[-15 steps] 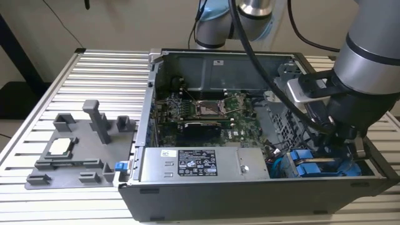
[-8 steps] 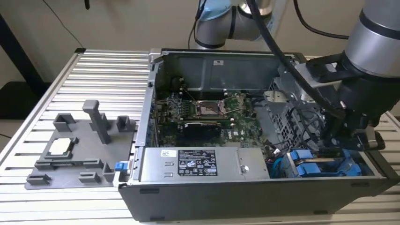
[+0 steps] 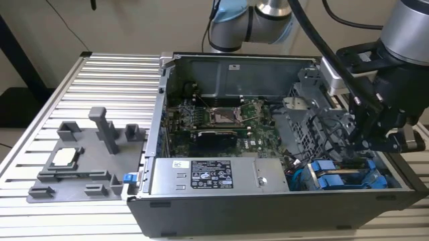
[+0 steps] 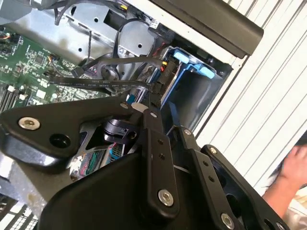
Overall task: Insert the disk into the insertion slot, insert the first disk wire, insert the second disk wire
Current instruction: 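Insert the second disk wire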
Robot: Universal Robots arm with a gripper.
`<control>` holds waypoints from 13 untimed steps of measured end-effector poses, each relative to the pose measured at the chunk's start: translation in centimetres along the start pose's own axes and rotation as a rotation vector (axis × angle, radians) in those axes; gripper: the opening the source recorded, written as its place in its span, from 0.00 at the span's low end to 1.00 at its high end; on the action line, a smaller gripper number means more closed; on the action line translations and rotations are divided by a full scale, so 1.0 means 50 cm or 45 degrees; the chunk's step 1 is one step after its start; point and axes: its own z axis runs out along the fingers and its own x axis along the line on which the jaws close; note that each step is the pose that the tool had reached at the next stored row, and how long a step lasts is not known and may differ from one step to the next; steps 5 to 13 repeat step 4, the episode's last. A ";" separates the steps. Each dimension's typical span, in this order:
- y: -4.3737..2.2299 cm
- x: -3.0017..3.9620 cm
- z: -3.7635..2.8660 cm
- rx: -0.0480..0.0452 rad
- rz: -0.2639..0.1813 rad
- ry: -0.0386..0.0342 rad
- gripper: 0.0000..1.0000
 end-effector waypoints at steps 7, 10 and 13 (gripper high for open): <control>0.000 0.000 -0.001 0.000 0.000 0.0004 0.24; 0.000 0.000 -0.001 0.000 0.000 0.0004 0.24; 0.000 0.000 -0.001 0.000 0.000 0.0004 0.24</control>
